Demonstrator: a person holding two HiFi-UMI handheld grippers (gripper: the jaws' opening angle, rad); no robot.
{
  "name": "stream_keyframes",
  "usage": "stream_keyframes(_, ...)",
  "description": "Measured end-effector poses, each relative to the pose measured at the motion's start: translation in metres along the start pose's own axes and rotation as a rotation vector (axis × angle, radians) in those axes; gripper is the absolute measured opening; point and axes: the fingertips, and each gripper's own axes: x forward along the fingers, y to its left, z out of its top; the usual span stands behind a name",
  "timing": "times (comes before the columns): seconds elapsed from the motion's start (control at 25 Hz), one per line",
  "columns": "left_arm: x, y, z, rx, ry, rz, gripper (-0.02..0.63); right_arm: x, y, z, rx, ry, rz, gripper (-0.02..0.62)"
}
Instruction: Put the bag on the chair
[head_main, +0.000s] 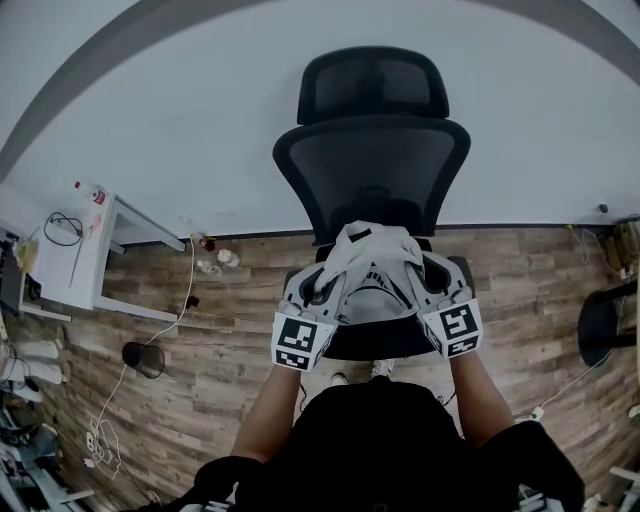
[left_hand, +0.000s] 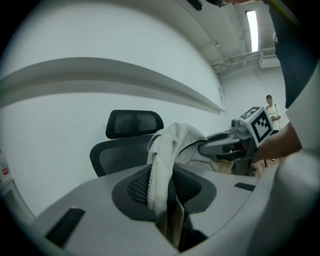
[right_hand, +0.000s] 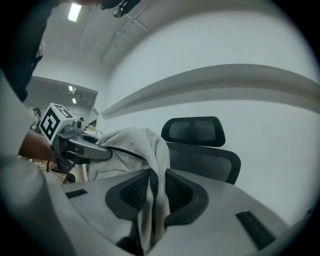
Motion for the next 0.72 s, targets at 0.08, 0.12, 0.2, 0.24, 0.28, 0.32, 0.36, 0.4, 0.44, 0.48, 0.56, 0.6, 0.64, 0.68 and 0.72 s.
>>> stream_keyframes(0.08,0.014,0.0,-0.006,0.0,0.02,0.011,0.101,0.009,-0.01,-0.01,0.0,0.014,0.031,0.091)
stream_keyframes(0.12,0.02,0.001,-0.009,-0.001,0.021,0.016,0.101,0.013,-0.014,-0.015,-0.004,0.022,0.045,0.092)
stream_keyframes(0.2,0.032,0.002,-0.015,-0.005,0.028,0.027,0.101,0.022,-0.02,-0.025,-0.017,0.037,0.072,0.092)
stream_keyframes(0.24,0.037,0.004,-0.018,-0.01,0.036,0.034,0.101,0.026,-0.022,-0.029,-0.024,0.048,0.085,0.092)
stream_keyframes(0.28,0.041,0.006,-0.022,-0.016,0.045,0.04,0.101,0.03,-0.024,-0.034,-0.03,0.062,0.097,0.094)
stream_keyframes(0.32,0.045,0.007,-0.026,-0.02,0.054,0.044,0.101,0.034,-0.025,-0.038,-0.032,0.079,0.108,0.094)
stream_keyframes(0.36,0.05,0.009,-0.03,-0.022,0.065,0.045,0.101,0.038,-0.027,-0.043,-0.033,0.094,0.116,0.095)
stream_keyframes(0.4,0.055,0.011,-0.035,-0.021,0.077,0.045,0.101,0.042,-0.029,-0.048,-0.034,0.103,0.122,0.095)
stream_keyframes(0.44,0.06,0.012,-0.04,-0.021,0.089,0.044,0.101,0.046,-0.031,-0.053,-0.034,0.11,0.127,0.097)
stream_keyframes(0.48,0.065,0.012,-0.044,-0.022,0.101,0.043,0.101,0.05,-0.034,-0.058,-0.034,0.119,0.131,0.097)
stream_keyframes(0.56,0.075,0.014,-0.054,-0.028,0.127,0.039,0.101,0.058,-0.038,-0.069,-0.032,0.14,0.136,0.097)
stream_keyframes(0.6,0.079,0.016,-0.059,-0.033,0.138,0.036,0.101,0.061,-0.038,-0.074,-0.027,0.15,0.136,0.098)
stream_keyframes(0.64,0.082,0.017,-0.065,-0.041,0.145,0.032,0.101,0.065,-0.038,-0.078,-0.023,0.159,0.137,0.098)
stream_keyframes(0.68,0.085,0.019,-0.07,-0.048,0.15,0.027,0.101,0.068,-0.038,-0.083,-0.021,0.167,0.138,0.098)
stream_keyframes(0.72,0.089,0.02,-0.076,-0.055,0.154,0.023,0.102,0.071,-0.038,-0.088,-0.02,0.177,0.142,0.098)
